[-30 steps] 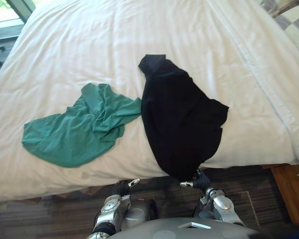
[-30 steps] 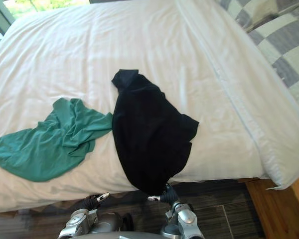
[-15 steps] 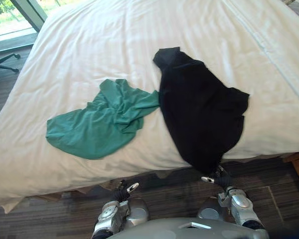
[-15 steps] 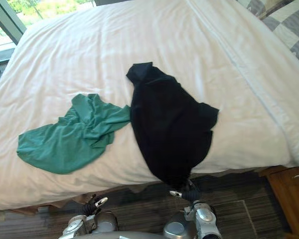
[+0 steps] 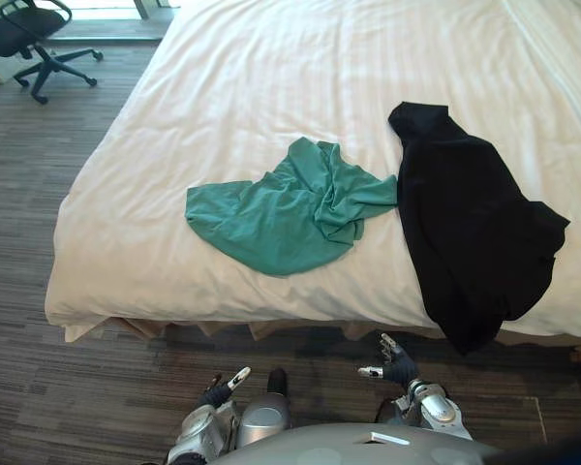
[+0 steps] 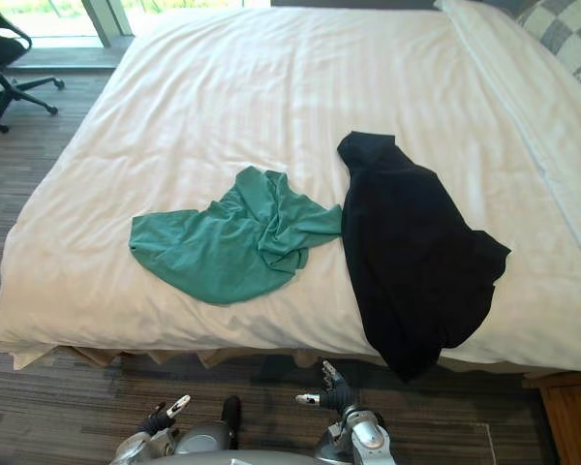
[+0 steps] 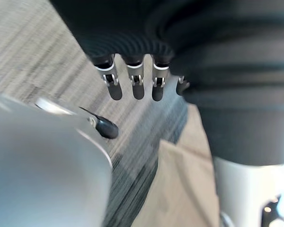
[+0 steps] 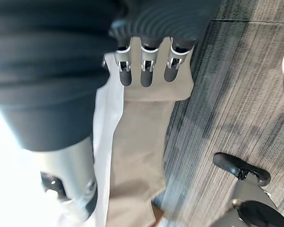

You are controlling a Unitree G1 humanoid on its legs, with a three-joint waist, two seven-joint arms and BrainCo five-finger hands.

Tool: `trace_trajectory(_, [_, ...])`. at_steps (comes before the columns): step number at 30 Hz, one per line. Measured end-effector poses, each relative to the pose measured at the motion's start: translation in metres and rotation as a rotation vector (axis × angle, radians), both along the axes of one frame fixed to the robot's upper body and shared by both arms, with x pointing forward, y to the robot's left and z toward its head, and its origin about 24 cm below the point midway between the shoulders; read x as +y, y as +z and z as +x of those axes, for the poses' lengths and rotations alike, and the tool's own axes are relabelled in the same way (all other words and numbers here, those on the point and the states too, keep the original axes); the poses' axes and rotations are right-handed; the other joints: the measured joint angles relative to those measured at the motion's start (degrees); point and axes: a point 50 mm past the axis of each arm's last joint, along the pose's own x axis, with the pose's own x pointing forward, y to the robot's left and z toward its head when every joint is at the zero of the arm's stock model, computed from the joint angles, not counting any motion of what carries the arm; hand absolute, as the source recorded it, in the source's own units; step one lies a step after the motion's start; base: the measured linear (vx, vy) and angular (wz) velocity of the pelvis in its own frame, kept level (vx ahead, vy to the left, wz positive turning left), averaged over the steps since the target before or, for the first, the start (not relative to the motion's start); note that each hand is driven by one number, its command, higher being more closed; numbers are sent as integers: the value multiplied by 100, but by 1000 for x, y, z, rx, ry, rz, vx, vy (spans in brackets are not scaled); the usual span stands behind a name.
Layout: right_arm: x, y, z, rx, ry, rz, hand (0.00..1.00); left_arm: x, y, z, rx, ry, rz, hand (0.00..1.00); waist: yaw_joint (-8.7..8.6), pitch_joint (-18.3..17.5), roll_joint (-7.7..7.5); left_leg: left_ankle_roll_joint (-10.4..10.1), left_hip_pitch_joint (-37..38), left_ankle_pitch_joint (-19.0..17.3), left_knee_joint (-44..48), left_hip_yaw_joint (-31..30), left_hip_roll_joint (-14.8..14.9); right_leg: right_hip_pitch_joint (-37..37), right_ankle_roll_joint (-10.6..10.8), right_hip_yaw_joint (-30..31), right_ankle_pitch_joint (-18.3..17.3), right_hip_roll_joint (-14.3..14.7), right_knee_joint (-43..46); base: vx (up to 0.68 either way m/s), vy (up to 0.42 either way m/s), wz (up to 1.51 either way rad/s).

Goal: Tidy the bed and pick cloth on bed and put in laundry

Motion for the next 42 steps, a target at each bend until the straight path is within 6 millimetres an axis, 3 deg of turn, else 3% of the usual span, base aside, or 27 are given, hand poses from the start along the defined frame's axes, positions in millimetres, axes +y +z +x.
trace_trajectory(3, [-15,-7,-10,91,-263,54,0,0,-5,-28,63,201,-23,0,2,-60,-69,-8,128,69,-219,271,57,5,19,184,229,113,-323,12,15,-38])
trace_trajectory(6, [-48,-13,-39,153,-653,106,0,2,-7,-47,109,427,-26,0,-18,-85,-90,-7,331,69,-335,545,34,209,62,337,474,133,-675,62,48,-40])
trace_trajectory(8, [-68,-13,-62,145,-888,138,0,15,-4,-49,79,580,3,0,-20,-99,-86,-23,448,48,-335,737,28,285,75,434,499,129,-736,42,40,-33])
trace_trajectory(10, [-103,-5,-88,58,-1196,158,0,45,7,-45,-13,803,97,0,-63,-182,-30,-43,539,31,-335,996,64,287,76,527,499,151,-727,12,14,-27])
trace_trajectory(11, [-114,-1,-95,24,-1269,151,0,55,12,-43,-48,870,131,0,-101,-212,-6,-44,552,12,-335,1059,74,285,72,537,496,162,-723,-4,-5,-19])
trace_trajectory(13, [-166,24,-121,-167,-1507,91,0,99,36,-45,-211,1155,254,0,-194,-384,139,-59,617,-75,-338,1237,127,287,49,614,468,196,-701,-15,-6,-28])
trace_trajectory(14, [-178,31,-128,-222,-1561,74,0,111,44,-47,-257,1209,288,0,-213,-449,172,-58,635,-104,-340,1292,136,285,50,622,463,197,-699,-2,-2,-27])
trace_trajectory(16, [-217,62,-159,-419,-1704,-27,0,154,78,-47,-444,1318,414,0,-251,-661,255,-66,651,-152,-364,1360,143,284,41,622,425,194,-700,23,-1,-8])
trace_trajectory(17, [-225,70,-164,-465,-1718,-54,0,165,88,-47,-489,1329,449,0,-263,-698,277,-65,662,-164,-365,1365,141,291,24,622,406,192,-698,60,3,-2])
trace_trajectory(19, [-245,94,-177,-616,-1728,-126,0,201,131,-48,-683,1354,593,0,-307,-783,303,-88,726,-211,-366,1374,142,352,42,614,375,193,-694,71,2,-1])
trace_trajectory(22, [-261,116,-179,-774,-1680,-154,0,231,177,-47,-890,1331,716,0,-305,-896,268,-97,724,-239,-361,1375,142,357,34,609,344,199,-709,81,-1,1])
trace_trajectory(23, [-271,129,-174,-844,-1588,-167,0,247,207,-44,-999,1267,790,0,-302,-956,234,-103,710,-255,-341,1371,137,355,38,609,337,201,-738,74,2,1])
trace_trajectory(24, [-274,134,-170,-869,-1555,-169,0,253,217,-43,-1031,1241,818,0,-301,-990,245,-103,708,-258,-340,1367,135,356,38,609,337,203,-746,108,3,1])
trace_trajectory(25, [-283,146,-157,-929,-1463,-182,0,265,244,-39,-1104,1164,880,0,-307,-1018,202,-100,700,-266,-338,1354,132,358,38,612,337,212,-772,64,1,1])
trace_trajectory(28, [-295,167,-126,-997,-1278,-216,0,276,282,-16,-1190,958,954,0,-306,-1064,127,-98,671,-266,-335,1272,125,362,45,618,347,235,-837,71,-6,7])
trace_trajectory(30, [-298,180,-97,-1021,-1116,-221,0,271,291,4,-1168,760,1024,0,-300,-1072,117,-94,619,-268,-299,1184,124,365,42,600,351,240,-840,47,-12,10])
trace_trajectory(31, [-296,187,-71,-1016,-989,-213,0,263,291,18,-1180,635,1033,0,-303,-1059,113,-88,610,-271,-272,1157,126,364,41,600,352,243,-840,22,-13,8])
trace_trajectory(32, [-294,191,-59,-1010,-922,-216,0,259,289,26,-1187,583,1011,0,-307,-1056,119,-87,611,-272,-266,1154,130,366,41,602,351,247,-842,0,0,0])
trace_trajectory(34, [-277,202,-13,-973,-669,-232,0,232,277,58,-1184,336,989,0,-322,-1020,153,-58,612,-290,-220,1139,134,367,40,604,351,252,-842,0,0,0])
trace_trajectory(36, [-258,202,18,-942,-503,-226,0,209,265,72,-1218,205,1000,0,-330,-919,176,-39,614,-302,-171,1141,137,367,33,626,351,251,-836,-52,-6,-2])
trace_trajectory(37, [-247,201,31,-915,-417,-239,0,201,251,85,-1052,163,1005,0,-329,-862,217,-39,614,-302,-165,1139,139,369,27,628,354,252,-829,-61,-8,-3])
trace_trajectory(40, [-223,191,49,-862,-311,-254,0,179,201,91,-816,80,934,0,-358,-728,299,-39,617,-302,-130,1153,142,369,6,653,367,252,-825,-29,-9,-4])
trace_trajectory(42, [-208,182,56,-820,-250,-261,0,158,181,94,-886,11,747,0,-361,-647,262,-38,617,-303,-65,1162,152,384,-2,671,373,252,-823,-10,-21,-5])
